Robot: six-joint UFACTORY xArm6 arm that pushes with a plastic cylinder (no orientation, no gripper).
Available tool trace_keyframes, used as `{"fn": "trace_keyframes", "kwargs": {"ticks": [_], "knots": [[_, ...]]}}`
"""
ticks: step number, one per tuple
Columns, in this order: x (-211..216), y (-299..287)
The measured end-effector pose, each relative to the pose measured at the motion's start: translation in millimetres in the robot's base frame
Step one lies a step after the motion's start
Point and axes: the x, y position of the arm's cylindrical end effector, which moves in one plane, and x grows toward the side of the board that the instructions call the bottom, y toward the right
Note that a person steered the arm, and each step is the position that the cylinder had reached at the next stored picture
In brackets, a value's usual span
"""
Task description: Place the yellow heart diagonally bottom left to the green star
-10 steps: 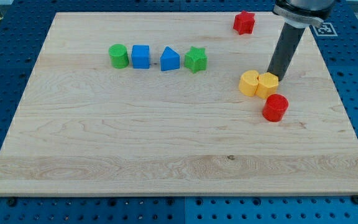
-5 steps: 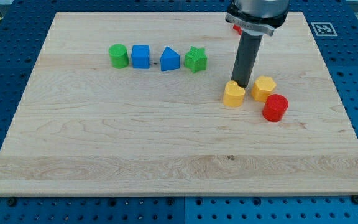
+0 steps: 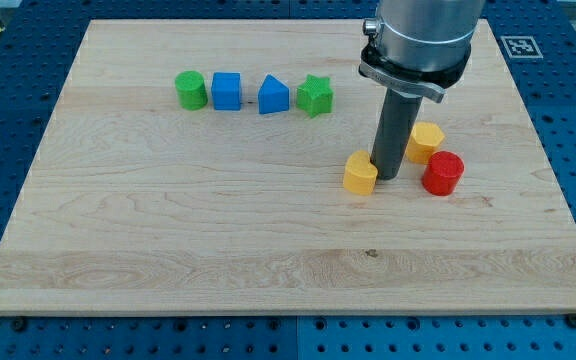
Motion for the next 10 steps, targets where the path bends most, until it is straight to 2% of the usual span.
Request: {"fn": "trace_keyframes", "kwargs": {"ticks": [5, 7, 9, 10], "knots": [[11.4, -22.1], [31.4, -58.1], [33.5, -111.5], [28.7, -120.2]]}}
